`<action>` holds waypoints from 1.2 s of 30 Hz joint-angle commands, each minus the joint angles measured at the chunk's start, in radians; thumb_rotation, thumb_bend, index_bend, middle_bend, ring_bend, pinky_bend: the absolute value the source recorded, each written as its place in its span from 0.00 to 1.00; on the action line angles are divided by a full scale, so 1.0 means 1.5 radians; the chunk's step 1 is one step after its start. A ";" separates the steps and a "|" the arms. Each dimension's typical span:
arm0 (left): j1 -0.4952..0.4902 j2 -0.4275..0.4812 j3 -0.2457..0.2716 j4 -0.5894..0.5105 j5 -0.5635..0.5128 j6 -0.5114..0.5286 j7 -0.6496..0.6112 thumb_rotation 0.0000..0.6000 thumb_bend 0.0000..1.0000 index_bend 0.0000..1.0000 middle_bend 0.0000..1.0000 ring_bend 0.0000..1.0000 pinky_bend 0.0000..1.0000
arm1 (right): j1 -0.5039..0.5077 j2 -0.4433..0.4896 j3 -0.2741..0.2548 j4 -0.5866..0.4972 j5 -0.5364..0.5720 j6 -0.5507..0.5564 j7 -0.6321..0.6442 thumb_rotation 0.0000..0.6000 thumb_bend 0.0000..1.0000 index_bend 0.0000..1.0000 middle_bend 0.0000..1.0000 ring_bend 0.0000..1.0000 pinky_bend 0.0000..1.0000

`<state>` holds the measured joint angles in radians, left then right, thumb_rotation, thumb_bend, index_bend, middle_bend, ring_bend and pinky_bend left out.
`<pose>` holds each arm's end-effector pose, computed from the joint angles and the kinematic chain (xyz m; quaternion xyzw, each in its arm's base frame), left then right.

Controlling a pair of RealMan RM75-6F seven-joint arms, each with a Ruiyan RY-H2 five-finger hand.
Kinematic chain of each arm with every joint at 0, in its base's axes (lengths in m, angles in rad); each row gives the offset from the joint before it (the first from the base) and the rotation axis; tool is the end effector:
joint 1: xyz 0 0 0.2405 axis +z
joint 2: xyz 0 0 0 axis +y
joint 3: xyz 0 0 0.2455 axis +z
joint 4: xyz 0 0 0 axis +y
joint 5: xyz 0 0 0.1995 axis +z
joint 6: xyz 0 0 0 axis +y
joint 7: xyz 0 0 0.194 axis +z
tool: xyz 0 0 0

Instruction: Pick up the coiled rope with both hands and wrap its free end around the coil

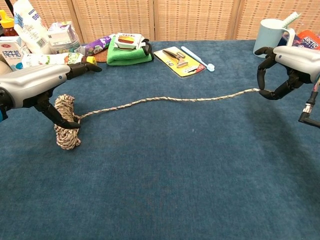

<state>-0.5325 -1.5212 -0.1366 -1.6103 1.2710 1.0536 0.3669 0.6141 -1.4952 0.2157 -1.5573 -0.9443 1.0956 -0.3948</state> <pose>-0.1541 0.3230 -0.0176 -0.7307 -0.3914 -0.3791 0.4113 -0.1871 -0.3740 0.0174 0.6474 -0.4511 0.3582 0.4991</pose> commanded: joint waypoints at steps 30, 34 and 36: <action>0.021 0.077 -0.003 0.160 -0.030 -0.023 -0.202 1.00 0.14 0.00 0.00 0.00 0.00 | 0.004 -0.006 0.002 0.001 0.001 -0.003 0.003 1.00 0.49 0.62 0.00 0.00 0.00; 0.025 0.081 0.001 0.120 -0.015 -0.014 -0.221 1.00 0.14 0.00 0.00 0.00 0.00 | 0.005 -0.006 0.003 0.002 0.004 -0.003 0.001 1.00 0.49 0.62 0.00 0.00 0.00; 0.027 0.077 0.004 0.093 -0.012 -0.006 -0.214 1.00 0.14 0.00 0.00 0.00 0.00 | 0.005 -0.006 0.004 0.003 0.005 -0.002 0.001 1.00 0.49 0.62 0.00 0.00 0.00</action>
<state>-0.4963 -1.4045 -0.1349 -1.4362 1.2428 1.0324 0.0460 0.6213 -1.5045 0.2212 -1.5529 -0.9360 1.0921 -0.3937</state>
